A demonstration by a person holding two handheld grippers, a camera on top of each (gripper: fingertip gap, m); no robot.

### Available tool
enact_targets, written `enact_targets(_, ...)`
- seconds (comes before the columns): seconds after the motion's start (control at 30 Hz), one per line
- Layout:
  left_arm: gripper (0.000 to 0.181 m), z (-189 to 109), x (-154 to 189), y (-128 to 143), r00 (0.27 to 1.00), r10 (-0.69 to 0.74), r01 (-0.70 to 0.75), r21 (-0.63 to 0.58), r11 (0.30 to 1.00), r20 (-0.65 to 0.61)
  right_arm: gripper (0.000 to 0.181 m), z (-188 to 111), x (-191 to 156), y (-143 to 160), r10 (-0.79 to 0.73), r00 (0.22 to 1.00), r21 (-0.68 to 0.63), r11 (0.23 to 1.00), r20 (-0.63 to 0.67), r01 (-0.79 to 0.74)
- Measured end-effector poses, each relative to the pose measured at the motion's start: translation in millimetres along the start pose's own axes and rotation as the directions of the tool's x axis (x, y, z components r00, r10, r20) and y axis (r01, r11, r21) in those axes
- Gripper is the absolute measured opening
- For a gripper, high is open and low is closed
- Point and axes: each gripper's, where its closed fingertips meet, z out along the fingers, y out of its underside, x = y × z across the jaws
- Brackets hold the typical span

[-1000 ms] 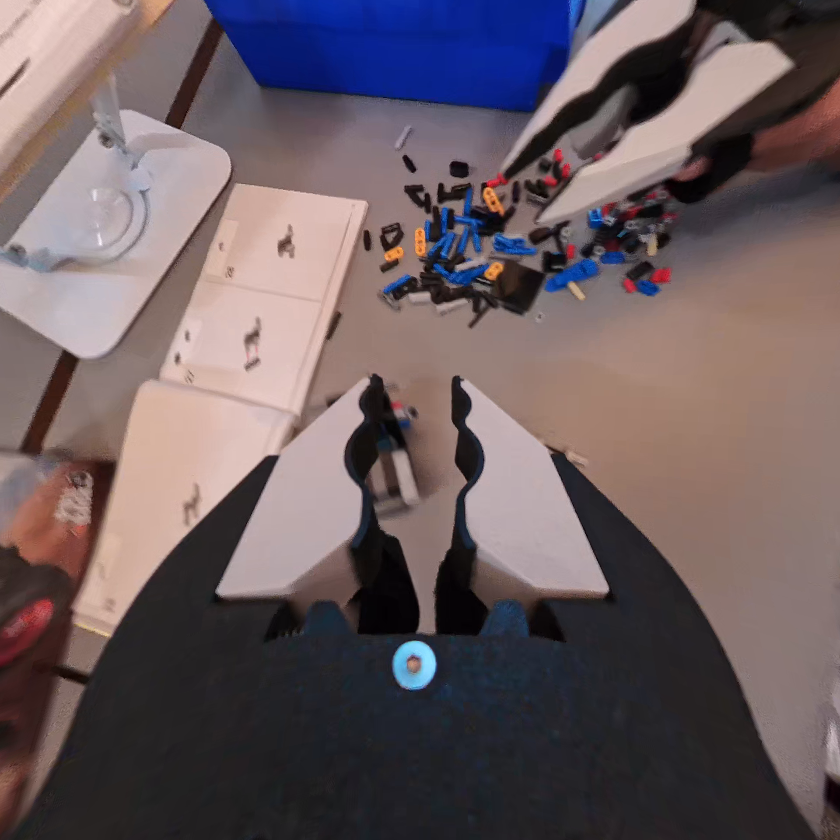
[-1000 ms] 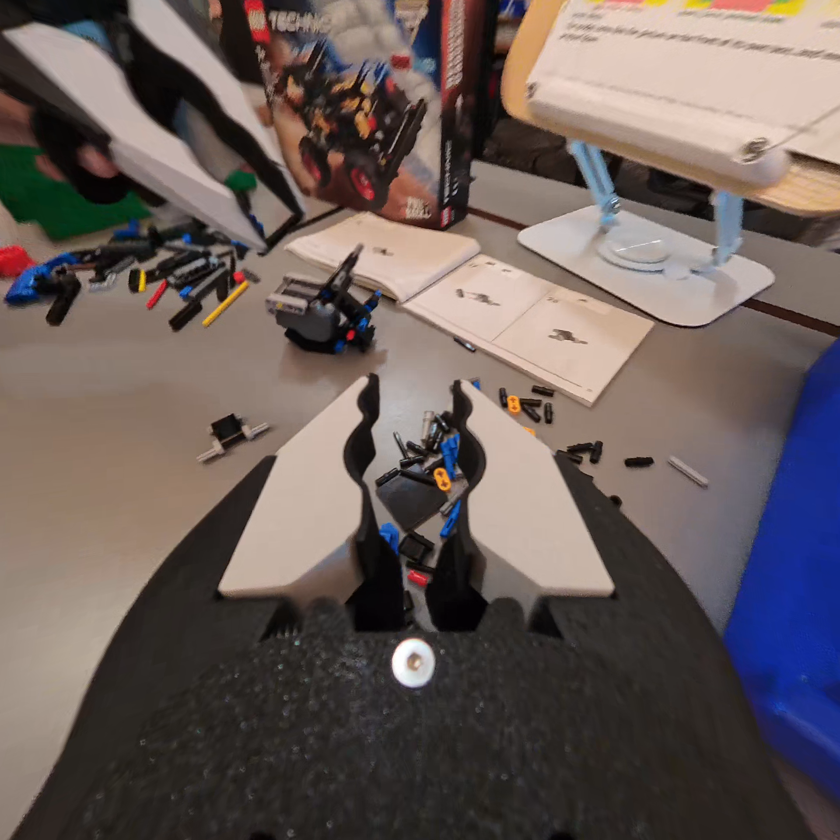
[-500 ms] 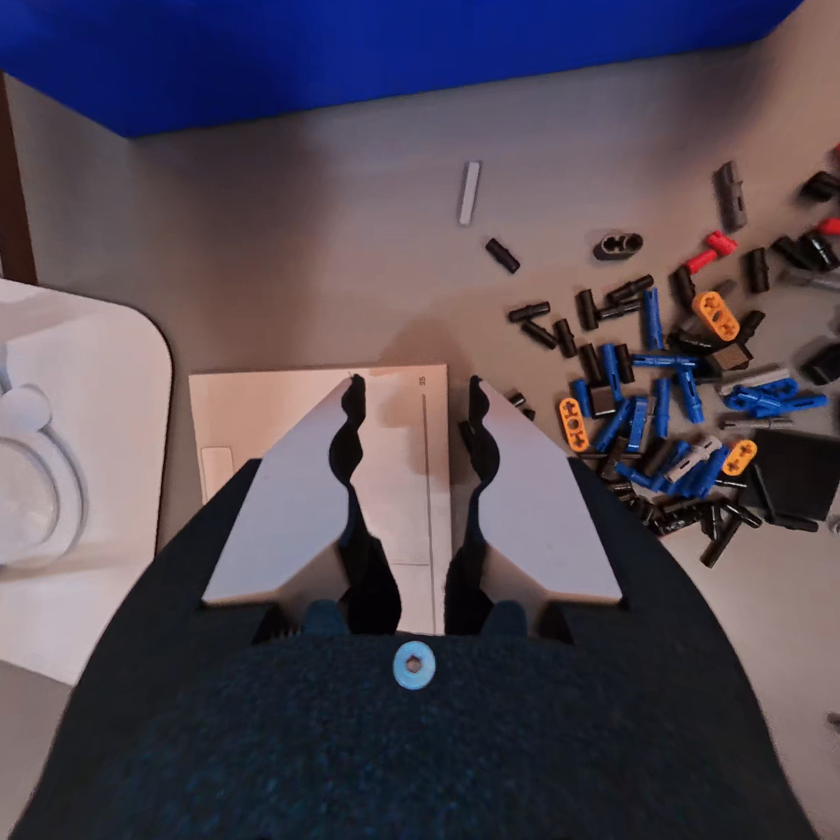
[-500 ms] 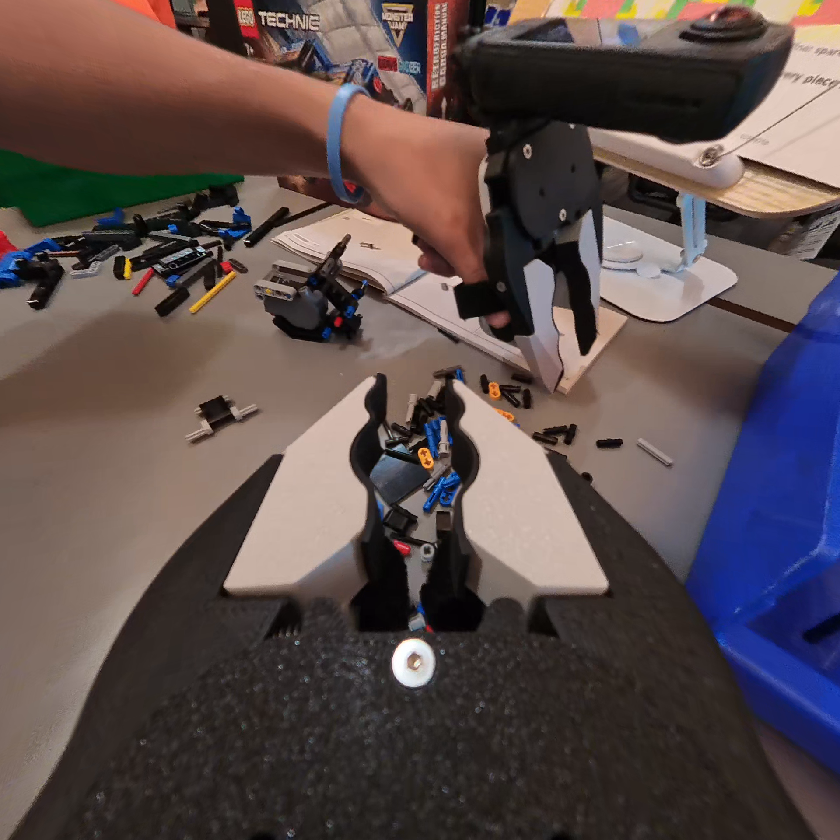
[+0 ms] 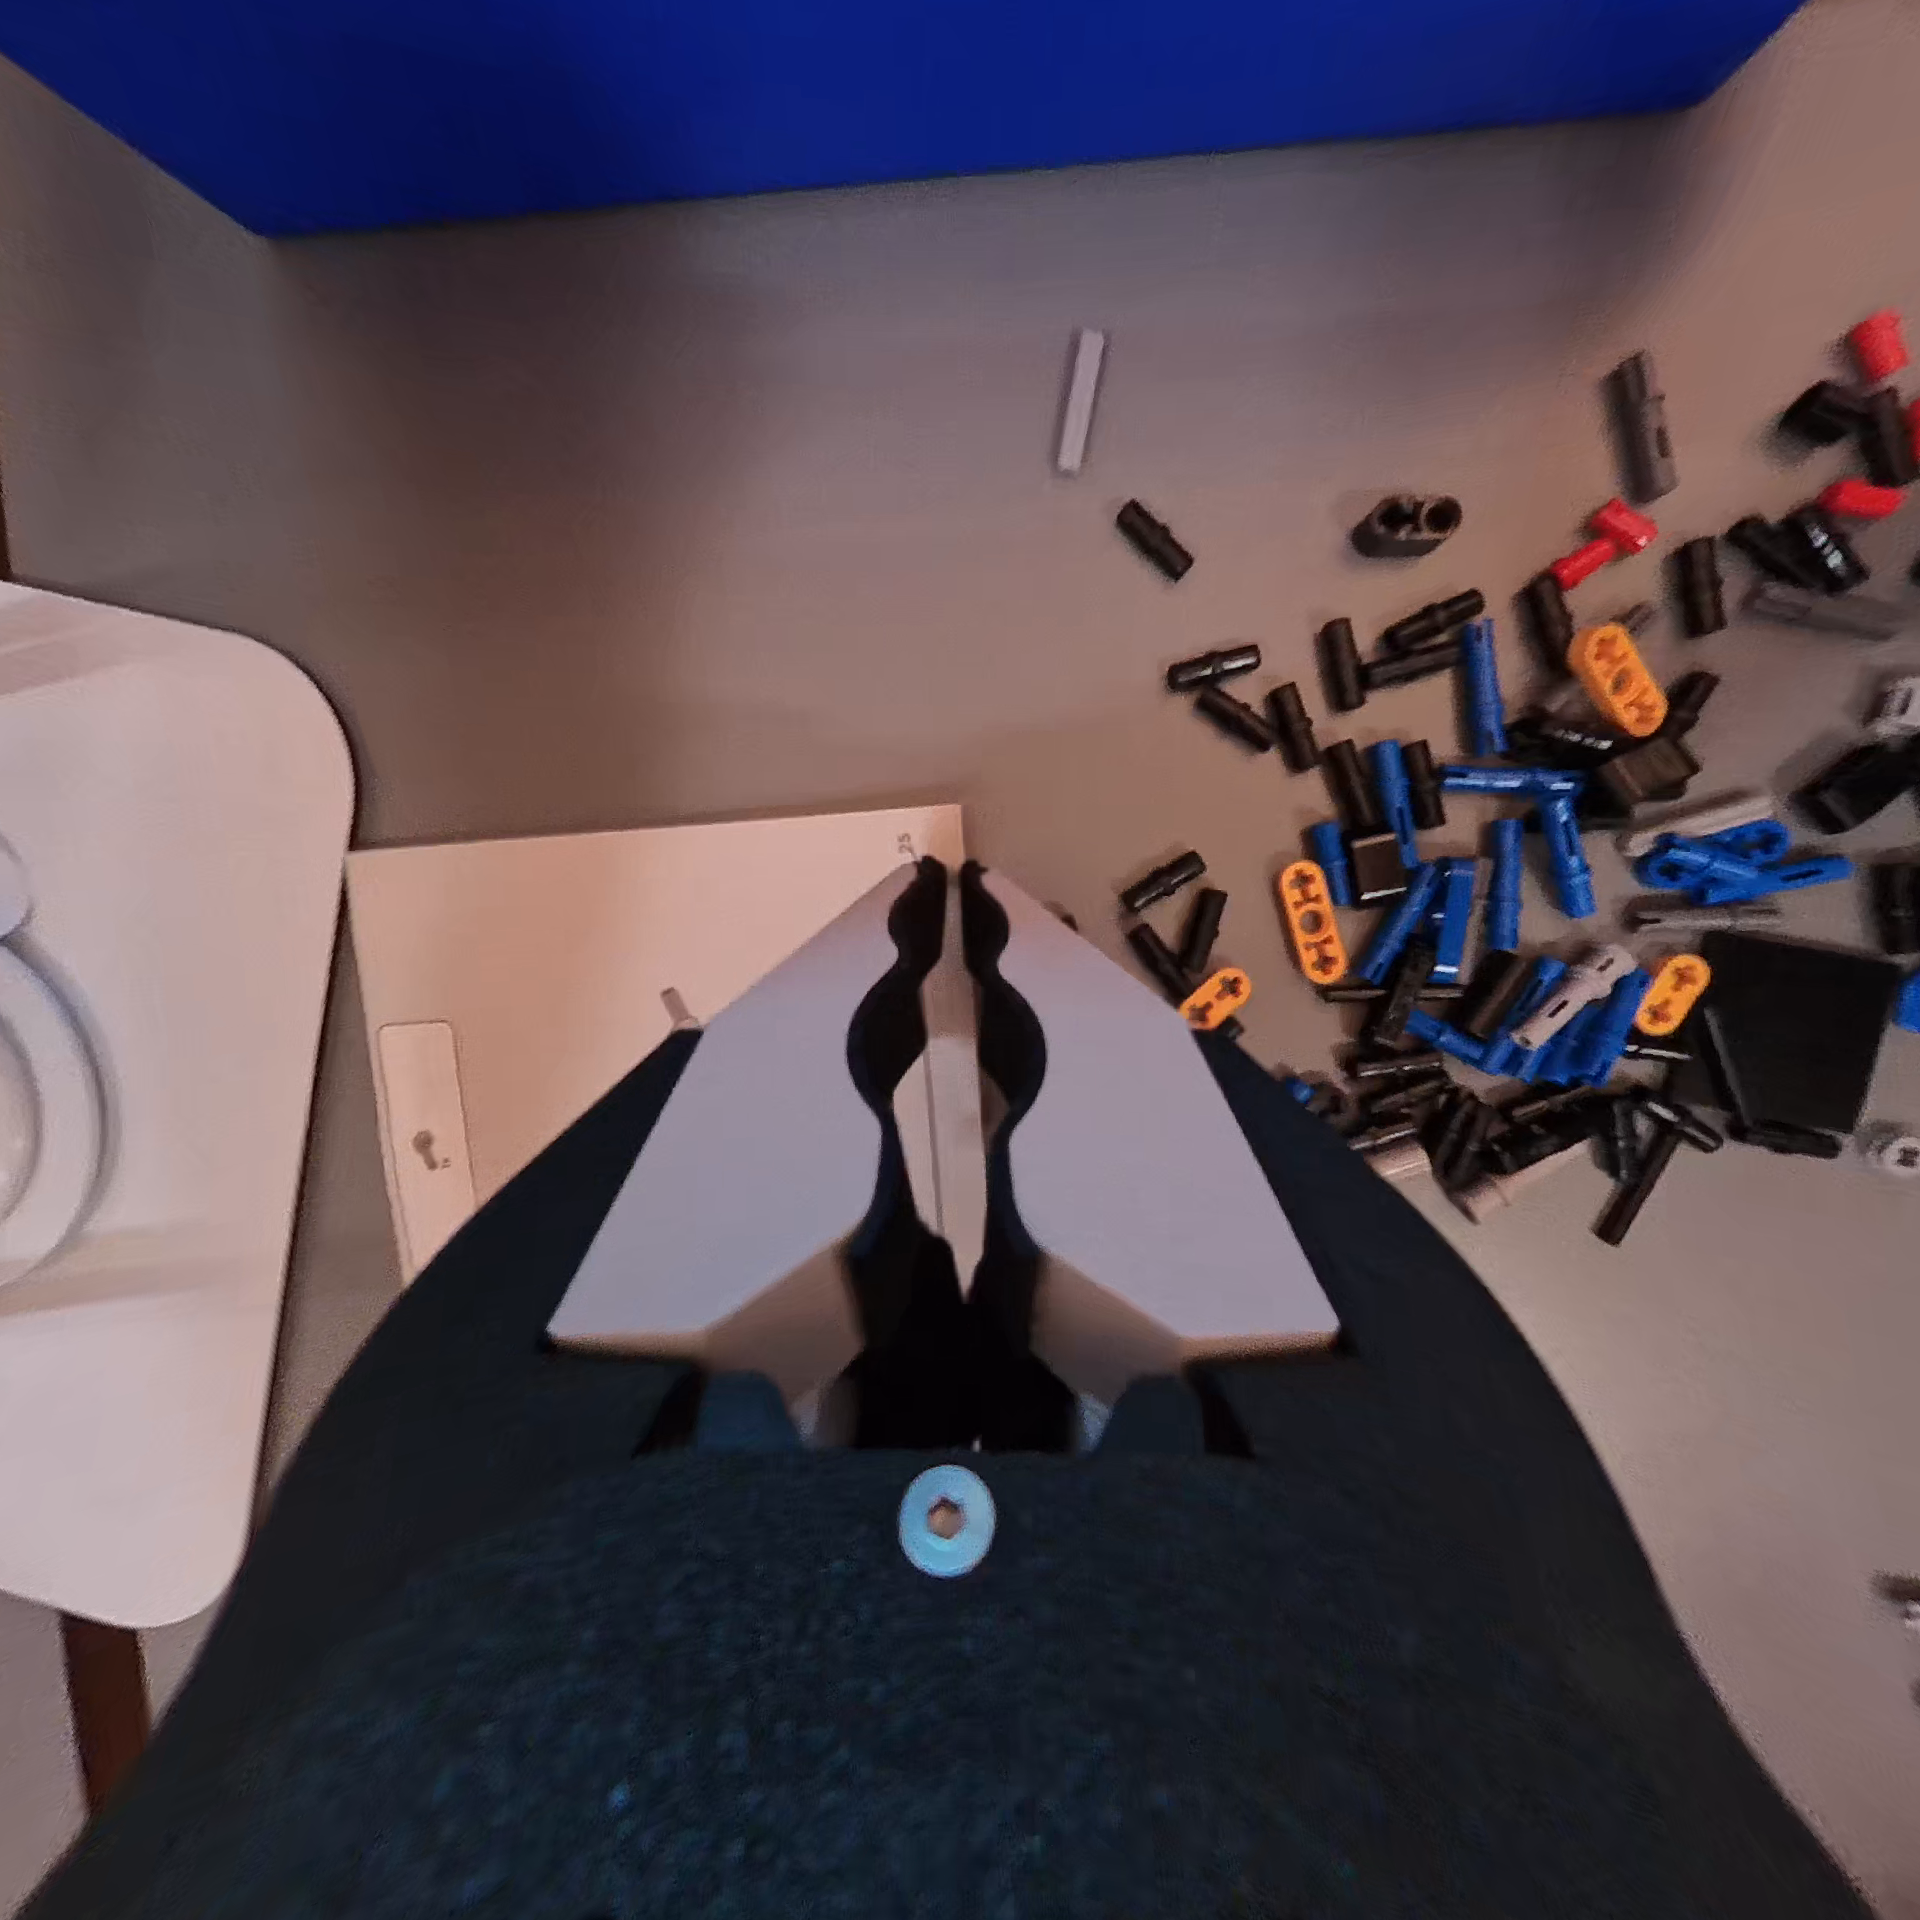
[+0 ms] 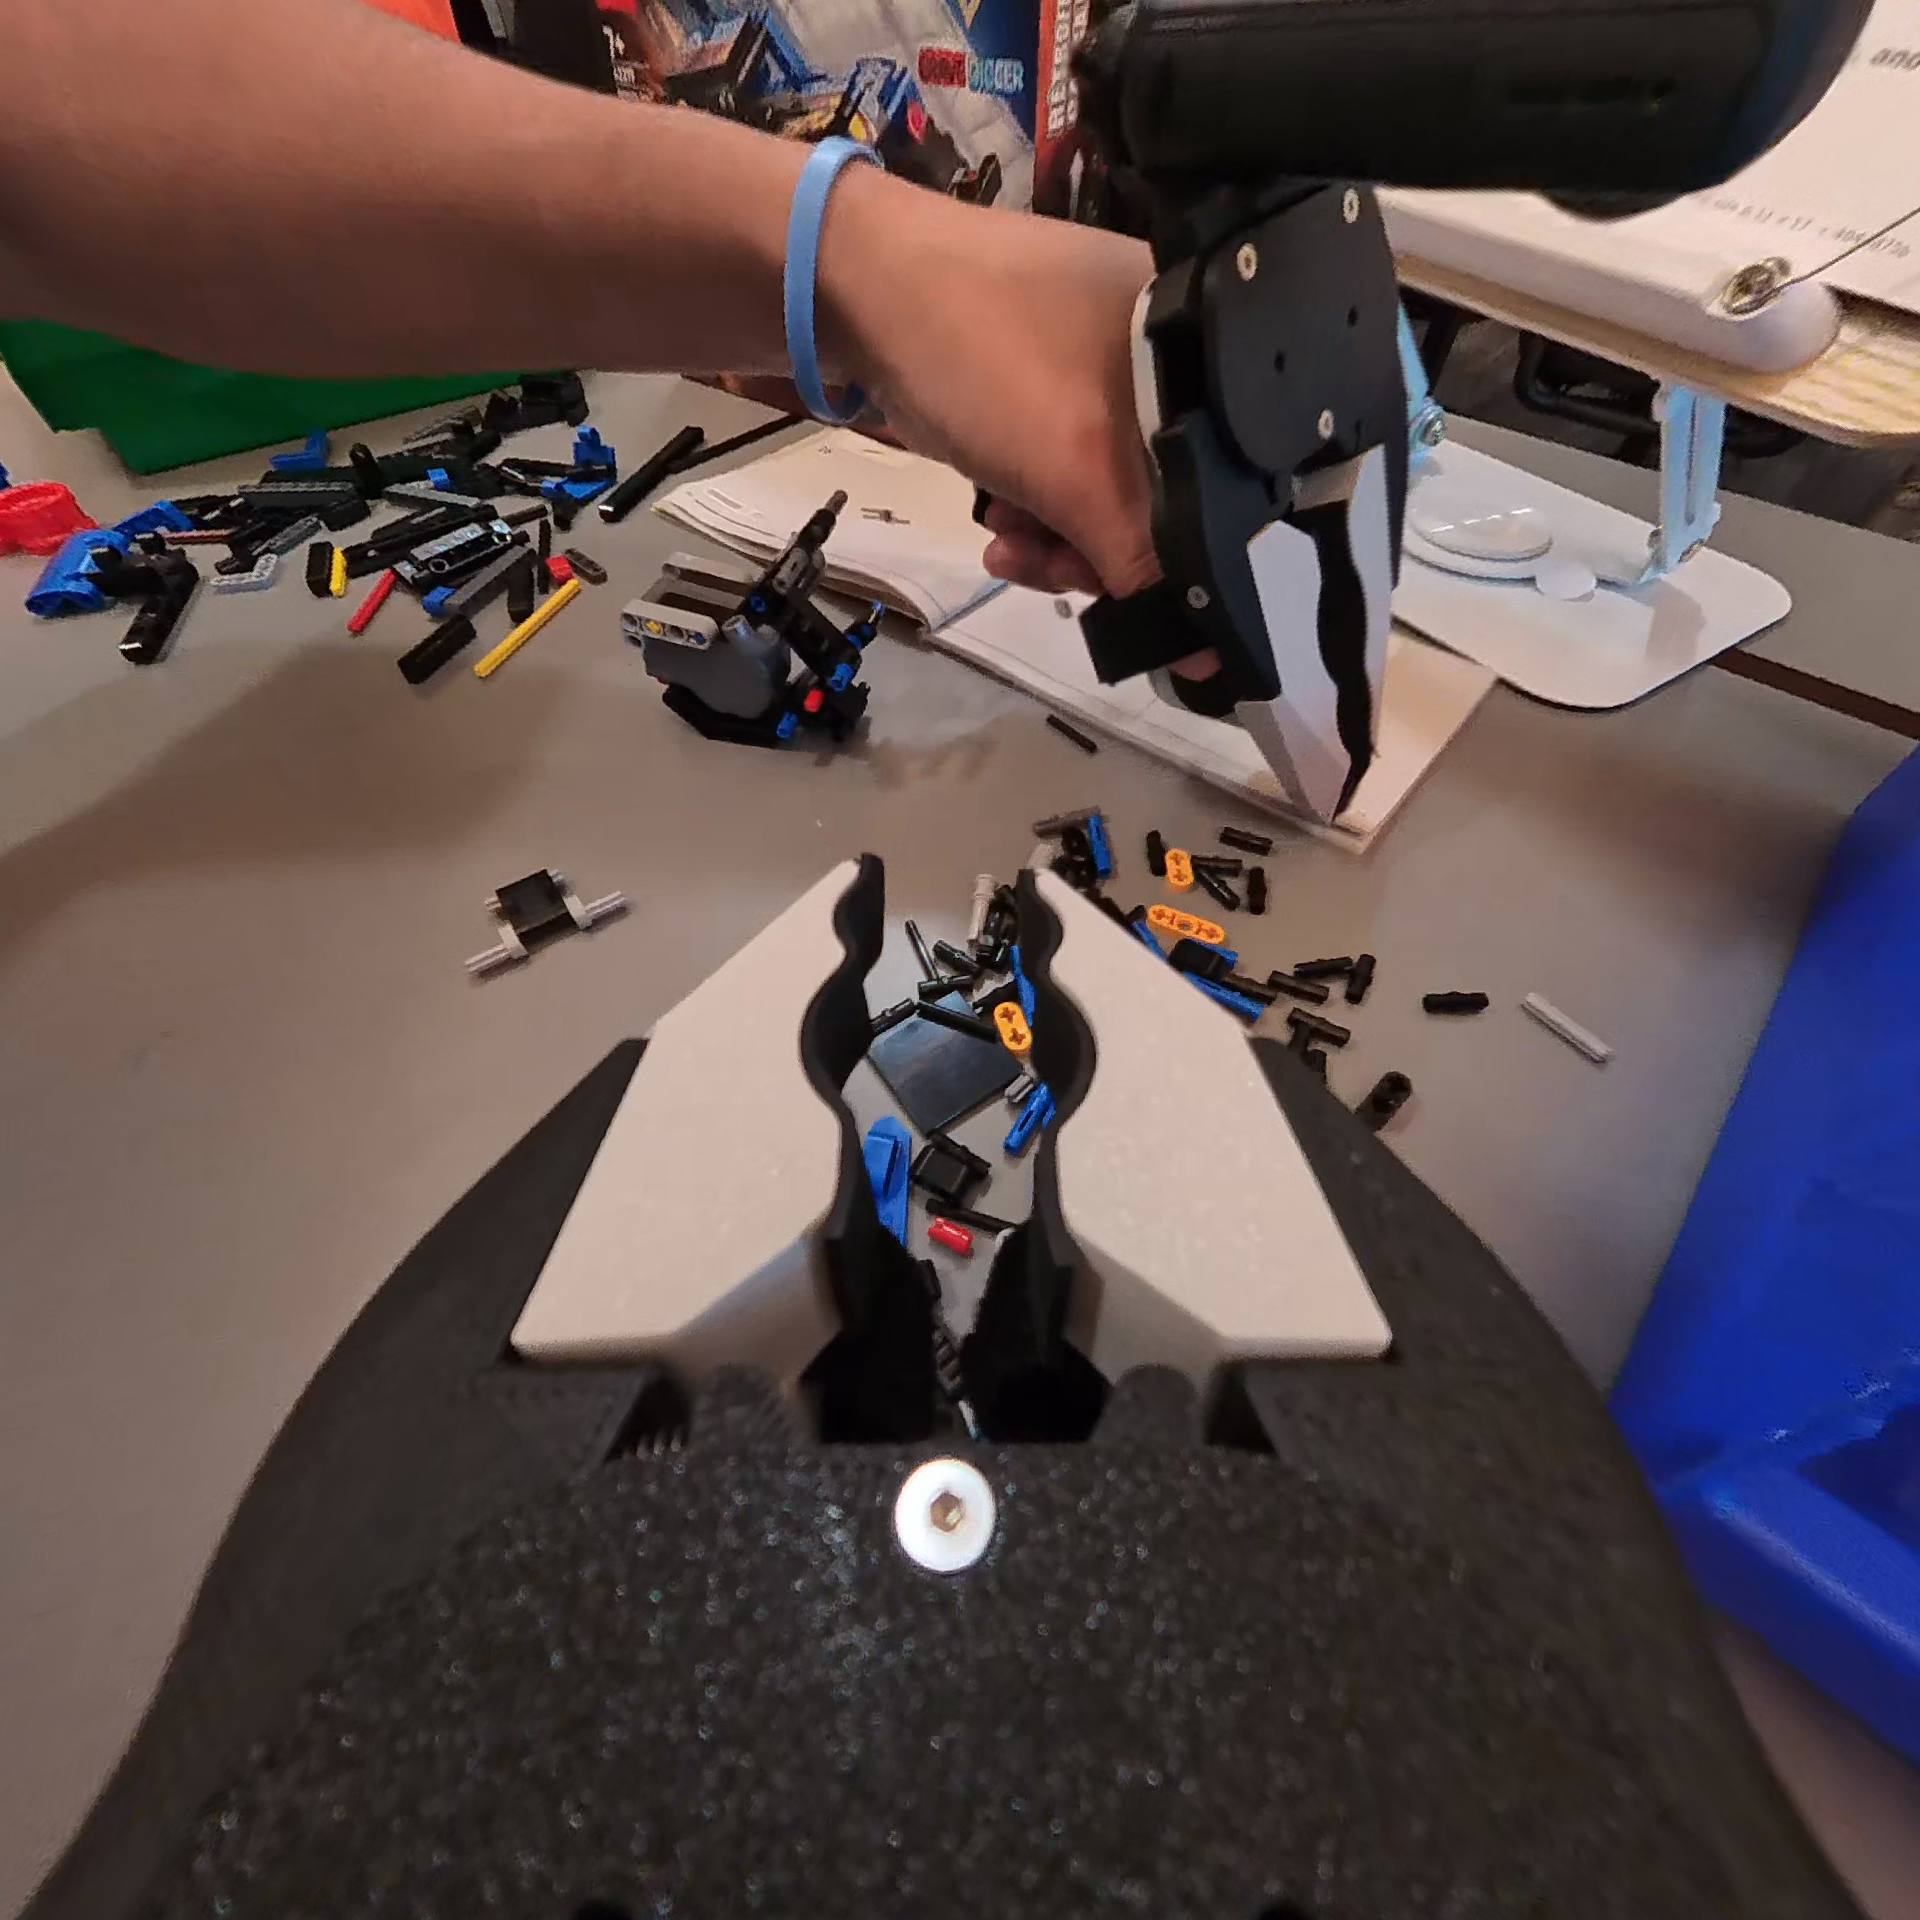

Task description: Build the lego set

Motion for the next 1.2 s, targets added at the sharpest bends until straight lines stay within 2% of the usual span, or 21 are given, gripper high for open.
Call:
enact_targets(0.07,0.000,2,3,5,0.999,0.040,-0.040,-0.016,0.999,0.000,0.025,2,1,3,0.000,1.000,-0.014,1.000,-0.003,0.000)
enact_targets(0.2,0.000,-1,13,3,0.999,0.032,-0.032,0.017,0.999,-0.036,0.025,5,5,8,0.007,1.000,-0.035,0.999,-0.014,-0.008)
enact_targets(0.4,0.000,-11,3,-3,0.999,0.010,-0.014,0.080,0.997,0.042,0.025,10,13,13,0.016,0.999,-0.061,0.998,-0.043,-0.019)
enact_targets(0.5,0.052,-1,-6,-1,0.997,-0.054,0.051,0.049,0.997,0.054,0.025,10,11,14,-0.001,0.999,-0.062,0.998,-0.045,-0.002)
enact_targets(0.57,0.055,3,-10,-1,0.995,-0.070,0.067,0.044,0.997,0.065,0.025,9,14,16,-0.018,0.998,-0.070,0.997,-0.064,0.014)
enact_targets(0.8,0.048,-6,-26,-1,0.987,-0.080,0.074,0.049,0.996,0.140,0.024,7,11,12,0.022,0.999,-0.045,0.999,-0.031,-0.024)
enact_targets(0.93,0.050,-6,-19,2,0.991,-0.065,0.061,0.041,0.997,0.116,0.025,6,10,11,0.015,1.000,-0.044,0.999,-0.027,-0.016)
enact_targets(1.03,0.049,-3,-23,6,0.986,-0.034,0.032,0.010,0.999,0.165,0.024,6,9,11,0.010,1.000,-0.042,0.999,-0.026,-0.011)
enact_targets(1.2,0.048,-6,-24,5,0.985,-0.051,0.047,0.026,0.999,0.163,0.025,6,9,11,0.010,1.000,-0.042,0.999,-0.021,-0.011)
